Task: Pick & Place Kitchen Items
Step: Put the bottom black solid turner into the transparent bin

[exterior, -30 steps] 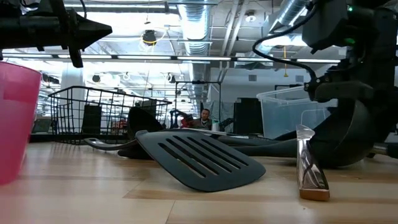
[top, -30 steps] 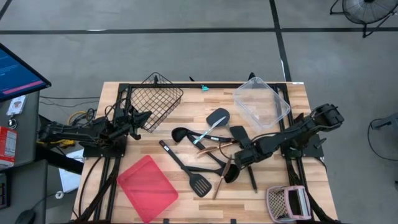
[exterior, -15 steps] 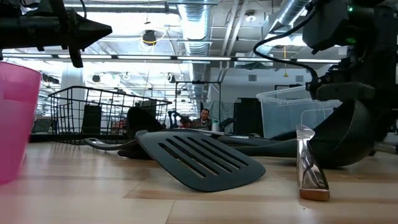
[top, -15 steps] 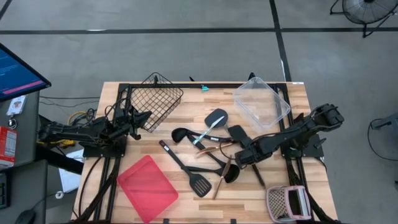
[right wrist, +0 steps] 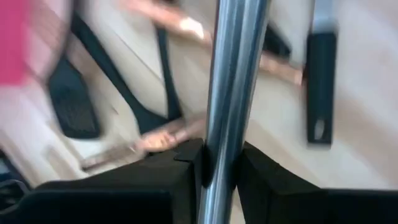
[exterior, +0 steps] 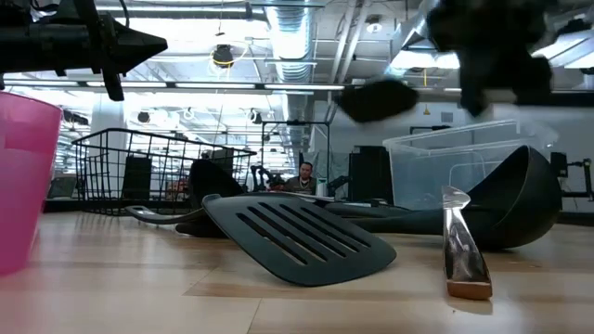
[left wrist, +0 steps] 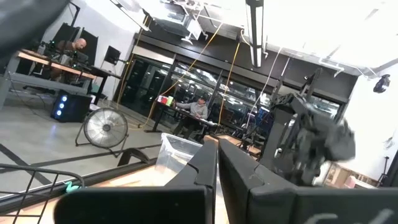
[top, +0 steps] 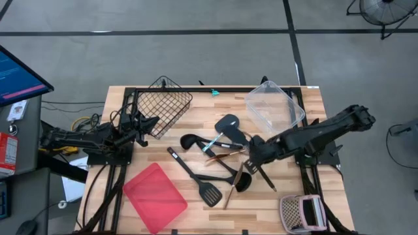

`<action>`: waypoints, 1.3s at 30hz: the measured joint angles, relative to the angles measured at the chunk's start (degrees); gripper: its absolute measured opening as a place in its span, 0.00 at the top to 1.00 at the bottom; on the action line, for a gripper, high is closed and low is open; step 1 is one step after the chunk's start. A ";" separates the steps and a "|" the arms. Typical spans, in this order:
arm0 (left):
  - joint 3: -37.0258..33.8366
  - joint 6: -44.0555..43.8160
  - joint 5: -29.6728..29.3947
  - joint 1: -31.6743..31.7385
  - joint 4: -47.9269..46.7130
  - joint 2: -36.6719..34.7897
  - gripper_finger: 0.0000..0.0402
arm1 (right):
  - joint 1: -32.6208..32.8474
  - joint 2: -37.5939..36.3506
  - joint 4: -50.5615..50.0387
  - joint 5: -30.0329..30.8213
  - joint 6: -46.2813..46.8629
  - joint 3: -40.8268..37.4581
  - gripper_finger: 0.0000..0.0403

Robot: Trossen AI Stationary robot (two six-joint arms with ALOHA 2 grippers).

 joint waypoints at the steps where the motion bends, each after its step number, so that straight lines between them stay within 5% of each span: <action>1: -0.01 0.00 0.00 0.00 0.00 0.00 1.00 | -0.76 -0.97 -0.93 1.06 -1.67 1.45 0.84; 15: 0.00 0.00 0.00 -0.01 0.00 0.00 1.00 | -23.70 -5.92 -20.89 5.76 -28.36 22.38 0.83; 23: 0.00 0.00 0.02 -0.01 0.00 0.00 1.00 | -37.73 -4.12 -34.74 5.51 -34.05 23.77 0.83; 39: 0.00 0.00 0.02 0.01 0.02 0.00 1.00 | -45.40 4.29 -40.82 1.04 -40.37 23.45 0.83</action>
